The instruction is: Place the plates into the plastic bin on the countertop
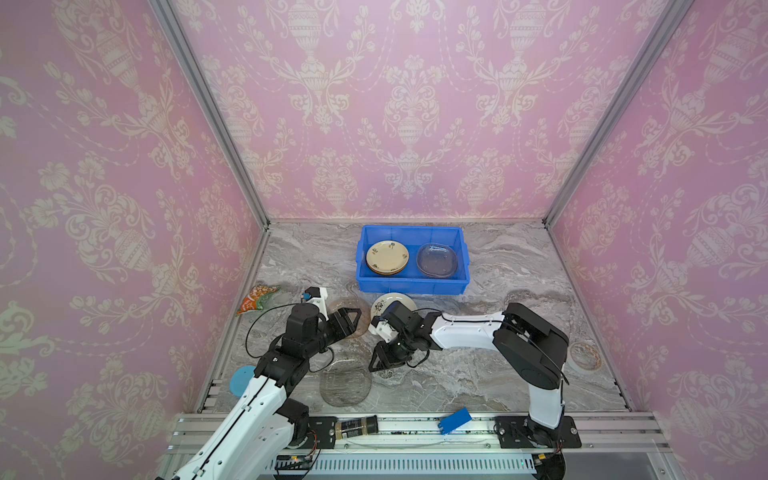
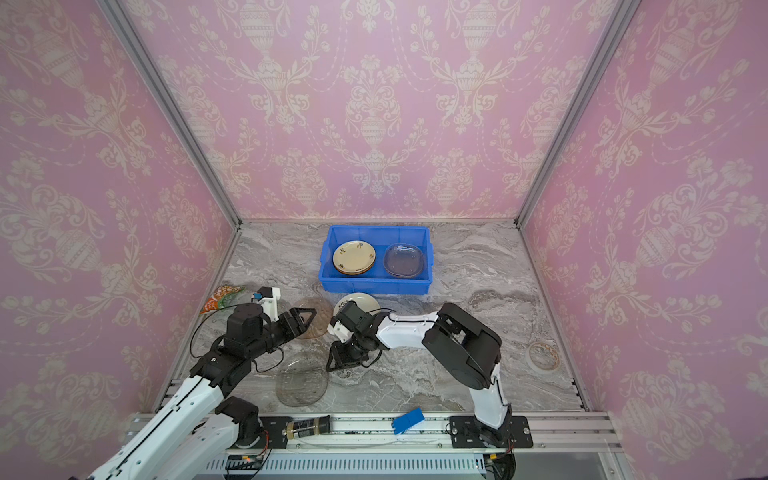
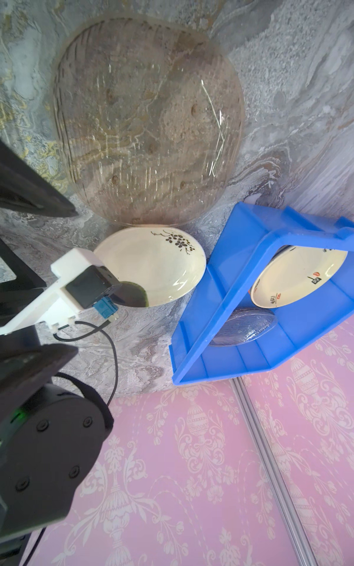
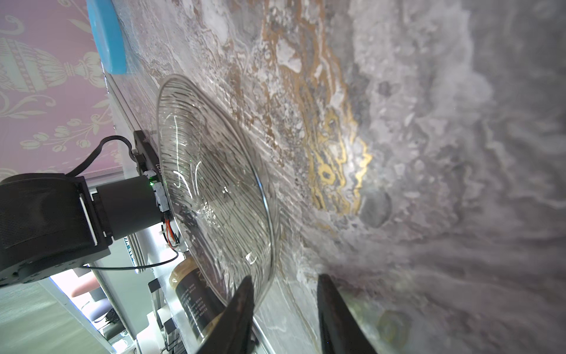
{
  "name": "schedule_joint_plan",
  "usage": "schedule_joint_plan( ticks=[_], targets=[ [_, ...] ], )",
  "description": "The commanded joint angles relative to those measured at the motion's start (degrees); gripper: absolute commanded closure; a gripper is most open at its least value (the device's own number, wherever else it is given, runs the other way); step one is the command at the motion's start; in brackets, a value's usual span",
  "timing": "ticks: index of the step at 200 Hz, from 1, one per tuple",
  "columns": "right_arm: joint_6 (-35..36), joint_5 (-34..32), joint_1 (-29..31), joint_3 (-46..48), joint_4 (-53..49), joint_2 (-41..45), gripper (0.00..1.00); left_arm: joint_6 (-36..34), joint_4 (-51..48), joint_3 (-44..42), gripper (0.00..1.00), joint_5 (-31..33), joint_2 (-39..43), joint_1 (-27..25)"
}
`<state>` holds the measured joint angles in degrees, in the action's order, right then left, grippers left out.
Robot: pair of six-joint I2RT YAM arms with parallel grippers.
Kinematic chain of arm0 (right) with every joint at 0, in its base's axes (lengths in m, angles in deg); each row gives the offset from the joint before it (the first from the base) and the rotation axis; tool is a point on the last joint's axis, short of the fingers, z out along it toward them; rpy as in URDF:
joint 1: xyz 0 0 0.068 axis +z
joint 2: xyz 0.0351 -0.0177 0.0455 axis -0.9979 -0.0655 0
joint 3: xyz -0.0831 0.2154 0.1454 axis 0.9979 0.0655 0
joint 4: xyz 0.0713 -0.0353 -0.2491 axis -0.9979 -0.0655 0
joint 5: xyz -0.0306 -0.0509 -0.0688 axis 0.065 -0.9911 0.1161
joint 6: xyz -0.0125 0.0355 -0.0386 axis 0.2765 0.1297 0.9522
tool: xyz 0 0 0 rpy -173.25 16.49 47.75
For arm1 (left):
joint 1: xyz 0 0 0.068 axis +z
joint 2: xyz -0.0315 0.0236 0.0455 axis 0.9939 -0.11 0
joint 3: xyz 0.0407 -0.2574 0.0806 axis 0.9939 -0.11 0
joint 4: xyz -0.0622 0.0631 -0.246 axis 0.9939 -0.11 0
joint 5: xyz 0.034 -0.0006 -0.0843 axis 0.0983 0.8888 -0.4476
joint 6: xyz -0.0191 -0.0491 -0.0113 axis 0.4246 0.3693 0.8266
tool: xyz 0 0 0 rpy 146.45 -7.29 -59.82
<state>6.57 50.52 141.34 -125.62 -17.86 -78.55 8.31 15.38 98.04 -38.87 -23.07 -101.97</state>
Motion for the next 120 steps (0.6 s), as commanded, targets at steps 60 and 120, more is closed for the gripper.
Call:
schedule_joint_plan(
  ticks=[60,120],
  targets=[
    [-0.3,0.7,1.0,-5.5,-1.1,-5.6,0.76,0.9,1.4,-3.0,0.33,-1.0,1.0,1.8],
    [0.0,-1.7,1.0,-4.3,-1.6,-4.1,1.00,-1.3,1.5,-2.3,0.33,-1.1,-0.5,2.0]
  ],
)
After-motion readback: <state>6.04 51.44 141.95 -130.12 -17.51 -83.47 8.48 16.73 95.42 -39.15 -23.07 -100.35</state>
